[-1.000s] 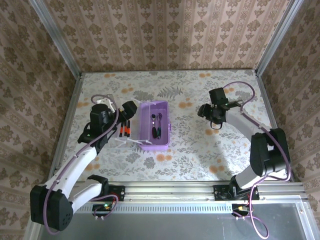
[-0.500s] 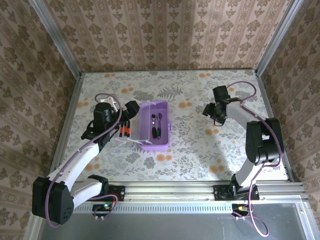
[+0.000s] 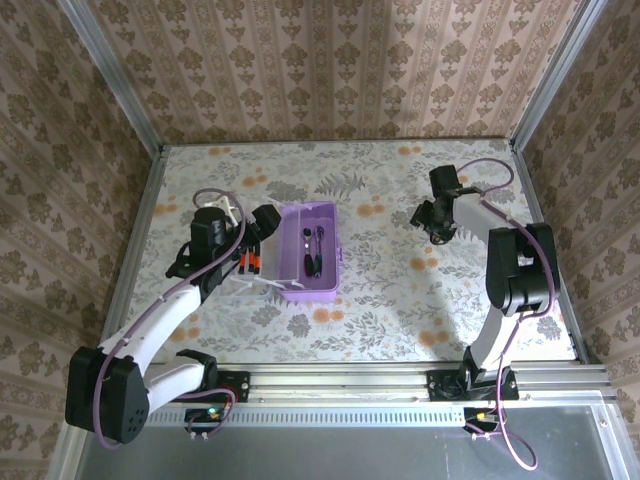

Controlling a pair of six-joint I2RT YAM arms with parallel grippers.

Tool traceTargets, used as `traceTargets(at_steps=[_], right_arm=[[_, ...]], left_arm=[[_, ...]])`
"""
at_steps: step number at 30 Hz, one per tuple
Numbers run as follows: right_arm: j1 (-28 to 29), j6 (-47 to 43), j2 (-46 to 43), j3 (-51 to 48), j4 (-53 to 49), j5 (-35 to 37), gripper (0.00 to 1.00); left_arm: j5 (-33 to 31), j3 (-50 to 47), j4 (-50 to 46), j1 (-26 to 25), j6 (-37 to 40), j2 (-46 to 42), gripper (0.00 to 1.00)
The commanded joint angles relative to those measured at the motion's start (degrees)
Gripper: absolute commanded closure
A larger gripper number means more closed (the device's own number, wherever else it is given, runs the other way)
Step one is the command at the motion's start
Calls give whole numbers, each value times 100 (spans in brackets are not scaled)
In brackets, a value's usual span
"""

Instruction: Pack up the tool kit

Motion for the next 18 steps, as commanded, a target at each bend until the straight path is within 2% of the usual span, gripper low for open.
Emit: traceTargets(at_steps=[1, 8, 18], right_arm=[[-261, -9, 187, 153, -331, 306, 41], [-464, -321, 506, 400, -484, 279, 50], [-553, -293, 1005, 772, -671, 355, 55]], left_arm=[[120, -58, 82, -45, -92, -82, 0], [147, -32, 0, -44, -53, -161, 0], [208, -42, -4, -36, -49, -206, 0]])
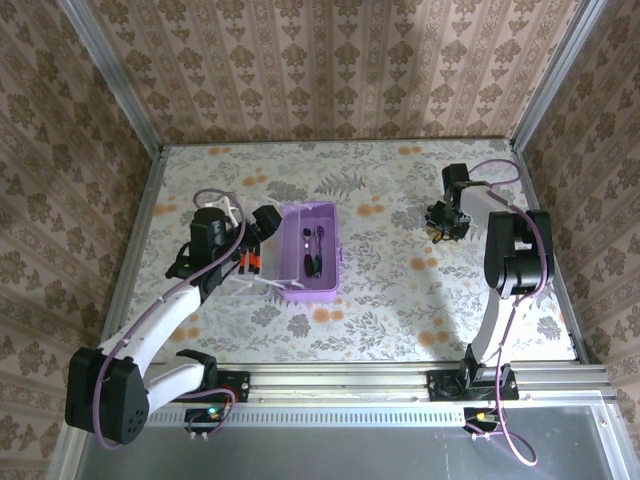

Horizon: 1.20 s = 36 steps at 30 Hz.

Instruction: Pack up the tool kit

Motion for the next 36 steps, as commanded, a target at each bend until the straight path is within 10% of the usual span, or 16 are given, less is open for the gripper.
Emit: traceTargets(at_steps=[1, 16, 36], right_arm=[[-77, 13, 167, 138, -248, 176, 56], [-341, 428, -303, -638, 117, 55, 78], [-395, 332, -2197, -2105, 136, -252, 83]], left_arm=[[108, -30, -3, -28, -38, -177, 0], [152, -98, -300, 68, 6, -642, 0], [-191, -575, -1753, 105, 64, -2456, 0]])
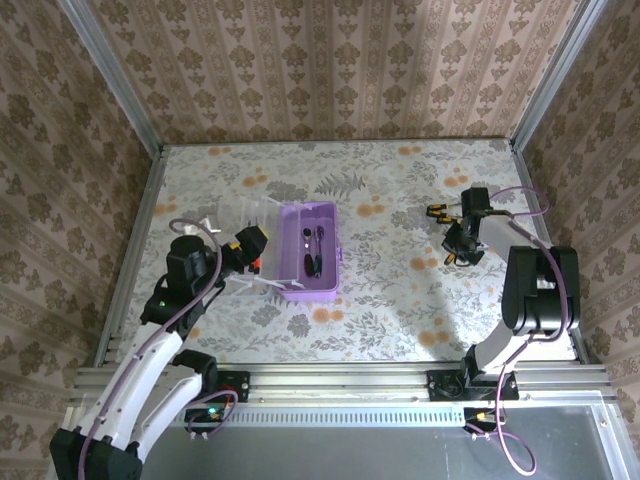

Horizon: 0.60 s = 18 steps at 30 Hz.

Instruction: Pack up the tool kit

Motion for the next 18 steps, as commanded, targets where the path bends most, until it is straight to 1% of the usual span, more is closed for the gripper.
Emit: traceTargets(at_steps=[1, 4, 9, 18], right_arm=[[-20, -71, -376, -57, -363, 46, 83], [-19, -201, -584, -12, -523, 221, 83], [-19, -339, -820, 247, -784, 223, 83], [-26, -568, -747, 869, -1107, 152, 84]], left_arm=[[-93, -52, -331, 48, 70, -241, 0], [-93, 1, -463, 62, 87, -362, 0], [-102, 9, -531, 61, 53, -483, 0], [-80, 22, -600, 62, -33, -592, 0]])
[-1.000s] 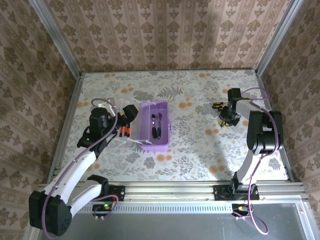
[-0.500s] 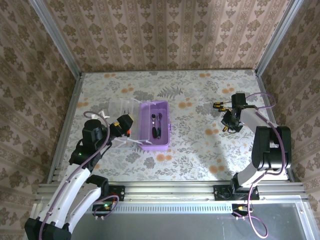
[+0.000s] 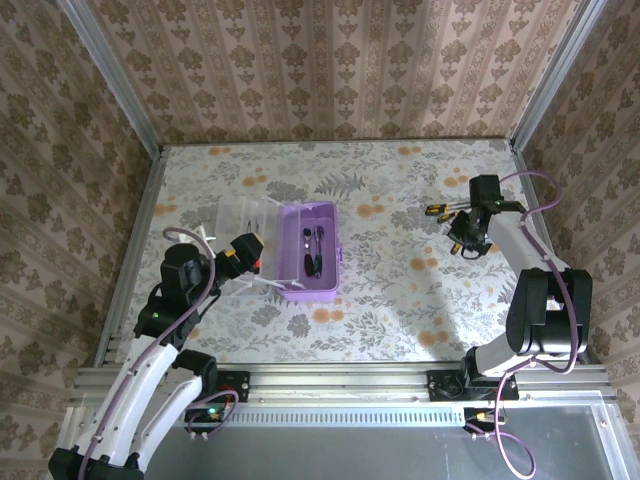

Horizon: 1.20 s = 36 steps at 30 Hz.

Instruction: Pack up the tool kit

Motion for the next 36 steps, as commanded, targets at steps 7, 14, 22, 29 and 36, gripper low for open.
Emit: traceTargets(at_steps=[7, 14, 22, 29, 36], right_arm=[[-19, -190, -20, 744, -429, 74, 84], [537, 0, -303, 581, -367, -185, 84], [2182, 562, -450, 567, -67, -318, 84], [3618, 983, 57, 1172, 297, -538, 84], [4636, 1199, 1070, 2062, 651, -848, 84]], left_arm=[[-54, 52, -157, 30, -40, -179, 0], [-206, 79, -269, 30, 48, -203, 0], [-1282, 245, -1294, 72, -146, -212, 0], [-2082, 188, -1948, 144, -570, -647, 0], [-2546, -76, -2228, 186, -822, -1341, 0]])
